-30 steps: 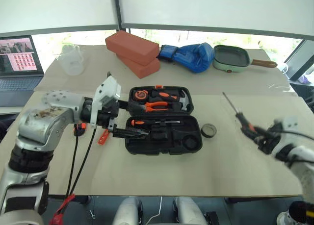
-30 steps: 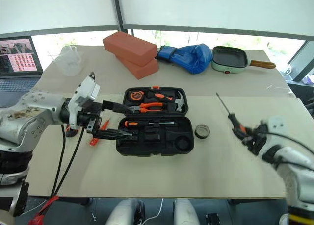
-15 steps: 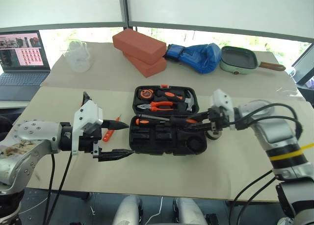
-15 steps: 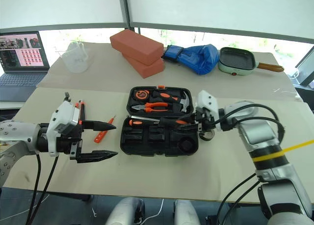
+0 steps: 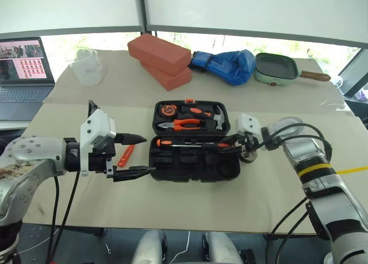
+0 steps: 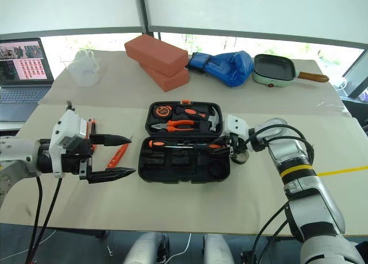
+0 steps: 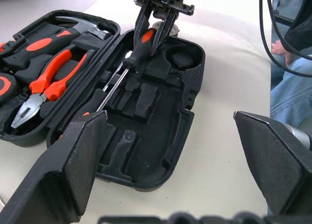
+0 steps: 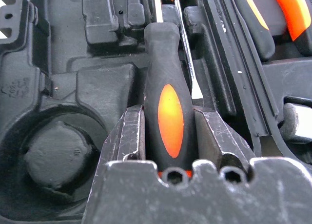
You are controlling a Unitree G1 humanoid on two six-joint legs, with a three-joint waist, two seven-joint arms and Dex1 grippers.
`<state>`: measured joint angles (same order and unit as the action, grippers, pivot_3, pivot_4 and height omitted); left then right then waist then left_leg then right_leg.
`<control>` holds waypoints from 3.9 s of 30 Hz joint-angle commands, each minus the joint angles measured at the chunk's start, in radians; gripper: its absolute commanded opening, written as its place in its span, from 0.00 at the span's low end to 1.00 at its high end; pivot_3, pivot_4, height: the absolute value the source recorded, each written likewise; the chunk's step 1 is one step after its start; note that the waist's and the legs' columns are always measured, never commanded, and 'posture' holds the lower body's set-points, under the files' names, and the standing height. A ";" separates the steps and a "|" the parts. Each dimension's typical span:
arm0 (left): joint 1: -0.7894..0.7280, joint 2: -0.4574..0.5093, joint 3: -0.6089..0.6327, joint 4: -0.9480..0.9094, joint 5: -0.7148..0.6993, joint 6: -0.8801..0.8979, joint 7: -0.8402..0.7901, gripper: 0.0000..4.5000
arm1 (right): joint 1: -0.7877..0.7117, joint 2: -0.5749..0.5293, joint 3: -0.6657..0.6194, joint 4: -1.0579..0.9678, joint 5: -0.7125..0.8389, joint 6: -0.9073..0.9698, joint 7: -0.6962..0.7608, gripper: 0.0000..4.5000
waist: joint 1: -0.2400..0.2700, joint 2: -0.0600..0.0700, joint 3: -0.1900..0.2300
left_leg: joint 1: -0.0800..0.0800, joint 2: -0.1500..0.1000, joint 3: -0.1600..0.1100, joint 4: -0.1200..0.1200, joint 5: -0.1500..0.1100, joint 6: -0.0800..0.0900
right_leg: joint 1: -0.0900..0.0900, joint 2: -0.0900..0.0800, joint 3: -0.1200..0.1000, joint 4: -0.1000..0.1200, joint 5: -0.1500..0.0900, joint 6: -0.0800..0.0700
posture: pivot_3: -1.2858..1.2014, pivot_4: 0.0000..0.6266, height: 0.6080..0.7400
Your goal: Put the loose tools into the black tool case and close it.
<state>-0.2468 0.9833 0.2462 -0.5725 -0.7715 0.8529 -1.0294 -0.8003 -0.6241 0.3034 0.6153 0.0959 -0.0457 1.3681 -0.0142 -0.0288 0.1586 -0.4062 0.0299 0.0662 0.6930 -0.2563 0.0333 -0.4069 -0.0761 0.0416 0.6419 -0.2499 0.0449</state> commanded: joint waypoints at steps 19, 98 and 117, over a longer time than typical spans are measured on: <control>-0.091 0.011 -0.056 0.040 0.012 -0.039 -0.001 1.00 | -0.004 0.024 -0.082 -0.170 0.060 0.095 0.030 0.92 | 0.000 0.000 0.000 | 0.000 0.000 0.000 0.000 0.000 -0.001 | 0.000 0.000 0.000 0.000 0.000 0.000 | 0.52 0.24 0.99; -0.280 0.006 -0.222 0.329 0.140 0.496 0.441 1.00 | 0.382 -0.138 -0.413 -1.195 0.691 0.753 -0.352 0.99 | 0.000 -0.001 0.005 | -0.009 0.000 0.001 -0.009 0.003 -0.006 | -0.016 0.001 -0.001 0.002 0.001 -0.006 | 0.52 0.24 0.99; -0.487 -0.092 -0.585 0.631 0.309 0.476 0.302 0.74 | 0.447 -0.111 -0.409 -1.268 0.733 0.743 -0.453 1.00 | 0.021 -0.002 0.005 | -0.009 -0.002 0.000 -0.005 0.004 -0.006 | -0.014 0.001 -0.001 0.004 0.000 -0.005 | 0.52 0.24 0.99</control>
<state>-0.7488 0.8998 -0.2769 0.0260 -0.4860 1.3401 -0.6963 -0.3494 -0.7314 -0.0898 -0.6205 0.8095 0.7277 0.9118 0.0069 -0.0303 0.1637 -0.4150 0.0279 0.0662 0.6889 -0.2527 0.0274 -0.4208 -0.0753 0.0402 0.6465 -0.2495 0.0402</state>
